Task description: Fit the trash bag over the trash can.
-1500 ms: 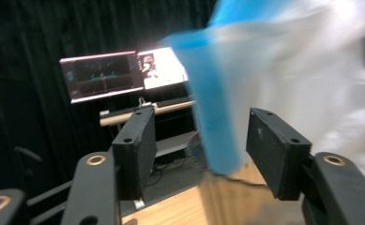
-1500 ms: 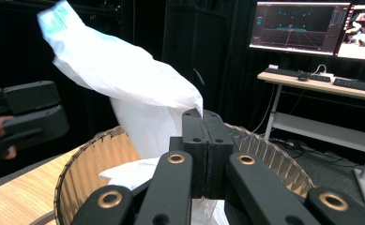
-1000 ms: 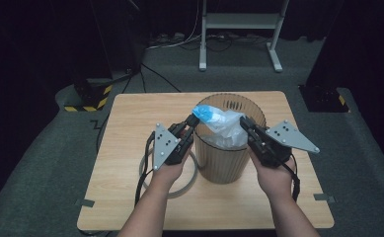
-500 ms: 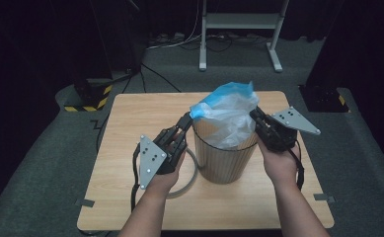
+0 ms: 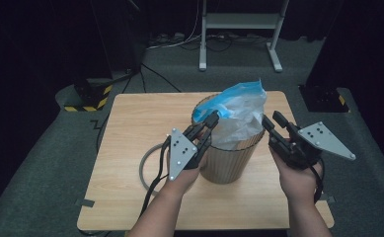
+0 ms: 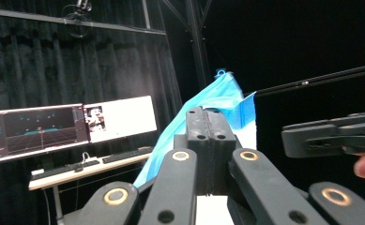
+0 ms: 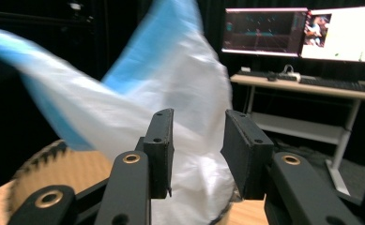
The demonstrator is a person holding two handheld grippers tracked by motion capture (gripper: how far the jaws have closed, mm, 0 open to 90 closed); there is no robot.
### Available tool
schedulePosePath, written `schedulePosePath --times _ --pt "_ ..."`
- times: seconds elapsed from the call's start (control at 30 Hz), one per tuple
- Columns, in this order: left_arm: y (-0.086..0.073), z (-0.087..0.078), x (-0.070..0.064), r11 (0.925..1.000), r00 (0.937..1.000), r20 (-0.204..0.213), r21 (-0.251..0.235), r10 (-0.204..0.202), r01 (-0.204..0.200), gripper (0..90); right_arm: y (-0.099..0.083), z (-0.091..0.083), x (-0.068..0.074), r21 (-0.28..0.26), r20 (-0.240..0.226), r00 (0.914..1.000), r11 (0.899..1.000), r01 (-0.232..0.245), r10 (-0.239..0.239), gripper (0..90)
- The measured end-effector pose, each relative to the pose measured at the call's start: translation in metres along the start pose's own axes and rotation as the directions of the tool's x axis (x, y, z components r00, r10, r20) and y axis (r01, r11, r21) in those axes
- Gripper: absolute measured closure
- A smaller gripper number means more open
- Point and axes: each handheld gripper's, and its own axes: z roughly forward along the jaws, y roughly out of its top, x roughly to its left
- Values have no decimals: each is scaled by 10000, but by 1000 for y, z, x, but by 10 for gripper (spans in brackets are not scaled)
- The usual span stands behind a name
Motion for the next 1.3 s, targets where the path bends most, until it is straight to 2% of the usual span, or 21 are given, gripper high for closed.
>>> schedulePosePath --times 0.1,0.27,0.43,0.53,0.6,0.63,0.67,0.73,0.77,0.83,0.87,0.9,0.97,1.03,1.07,1.23,1.3 --pt "3 9 -6 9999 9998 177 -17 117 -117 900 3 -7 9 -213 -294 9993 9995 234 -240 629" --pt "7 15 -13 9998 9992 366 -44 170 -168 900 6 -6 25 -333 -809 9939 9968 728 -753 601" --pt "16 14 -18 9994 9974 654 -200 292 -279 900 10 3 31 -356 -685 9916 9936 1072 -1094 569" --pt "20 10 -21 9996 9947 1029 -291 75 -45 900 12 13 34 -217 -677 9883 9906 1352 -1363 540" --pt "21 8 -22 9997 9907 1356 -168 -135 159 900 14 19 37 -208 -755 9858 9886 1489 -1501 510" --pt "21 7 -23 9999 9893 1460 -87 -86 100 900 14 22 40 -185 -748 9854 9882 1518 -1528 506" --pt "20 5 -25 10000 9881 1536 -56 -26 35 900 15 23 42 -143 -829 9840 9874 1574 -1580 566" --pt "18 1 -25 9999 9875 1576 68 72 -83 899 12 24 46 -116 -1144 9804 9870 1602 -1605 816" --pt "16 -2 -23 9999 9883 1522 103 76 -93 863 11 23 46 -167 -1176 9802 9872 1586 -1595 888" --pt "11 -13 -15 9998 9936 1124 199 -78 56 737 9 18 42 -222 -1067 9835 9892 1449 -1464 895" --pt "8 -17 -10 9995 9949 981 205 -247 228 716 7 15 38 -304 -925 9866 9907 1323 -1346 895" --pt "5 -22 -3 9981 9953 759 226 -597 581 698 6 13 34 -359 -841 9890 9922 1194 -1220 895" --pt "-4 -32 13 9928 9932 139 333 -1157 1152 658 4 8 26 -466 -654 9937 9950 883 -913 895" --pt "-14 -37 24 9853 9867 -327 579 -1590 1607 645 1 4 21 -531 -493 9959 9959 734 -760 894" --pt "-18 -39 27 9828 9851 -413 730 -1670 1697 630 0 3 20 -526 -468 9963 9962 696 -721 894" --pt "-33 -35 26 9781 9878 -472 1403 -1484 1536 575 -4 4 18 -493 -439 9976 9975 512 -534 893" --pt "-38 -31 26 9722 9858 -403 1637 -1630 1675 573 -4 4 18 -517 -437 9975 9972 536 -559 892"
